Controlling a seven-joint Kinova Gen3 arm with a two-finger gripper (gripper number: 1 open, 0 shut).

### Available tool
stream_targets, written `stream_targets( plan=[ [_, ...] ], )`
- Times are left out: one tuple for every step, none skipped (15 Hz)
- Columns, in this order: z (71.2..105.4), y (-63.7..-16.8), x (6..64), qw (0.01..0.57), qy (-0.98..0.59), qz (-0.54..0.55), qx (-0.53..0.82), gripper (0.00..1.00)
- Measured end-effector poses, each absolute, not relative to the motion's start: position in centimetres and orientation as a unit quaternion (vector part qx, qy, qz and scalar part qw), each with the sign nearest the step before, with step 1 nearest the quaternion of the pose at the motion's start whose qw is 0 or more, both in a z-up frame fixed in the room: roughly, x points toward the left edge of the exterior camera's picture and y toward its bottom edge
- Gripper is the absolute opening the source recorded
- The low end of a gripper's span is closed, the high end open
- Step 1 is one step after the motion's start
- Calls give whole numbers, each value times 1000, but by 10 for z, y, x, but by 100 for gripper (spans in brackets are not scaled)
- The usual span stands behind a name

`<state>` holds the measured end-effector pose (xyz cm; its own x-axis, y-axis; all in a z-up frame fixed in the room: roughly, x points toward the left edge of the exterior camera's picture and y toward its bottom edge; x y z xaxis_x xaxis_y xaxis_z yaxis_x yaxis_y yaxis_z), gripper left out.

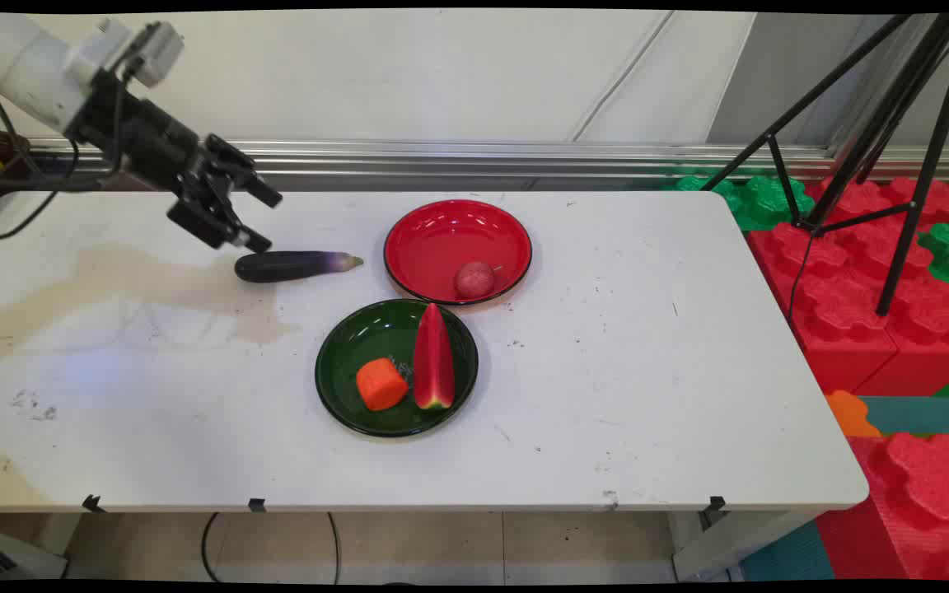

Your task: Pick up the mandarin from the green plate

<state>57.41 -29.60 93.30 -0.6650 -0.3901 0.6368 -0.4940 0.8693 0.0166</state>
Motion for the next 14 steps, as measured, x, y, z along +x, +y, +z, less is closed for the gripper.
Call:
stream_targets(
  plan=[
    [928,-294,565,329,-911,74,237,100],
    [922,-293,557,328,-913,69,231,100],
    [915,-292,548,326,-916,65,226,100],
    [910,-291,541,324,-918,61,222,100],
    [903,-289,532,323,-919,57,218,100],
    [897,-289,525,321,-921,53,215,100],
    [891,-288,517,319,-922,50,212,100],
    [883,-287,508,317,-924,46,210,100],
    [879,-287,504,316,-924,44,209,100],
    [873,-286,497,314,-926,40,208,100],
    [867,-286,491,312,-926,36,208,100],
    [863,-285,487,310,-927,34,207,100],
    [857,-284,481,308,-928,30,207,100],
    [853,-284,477,307,-928,27,207,100]
  ],
)
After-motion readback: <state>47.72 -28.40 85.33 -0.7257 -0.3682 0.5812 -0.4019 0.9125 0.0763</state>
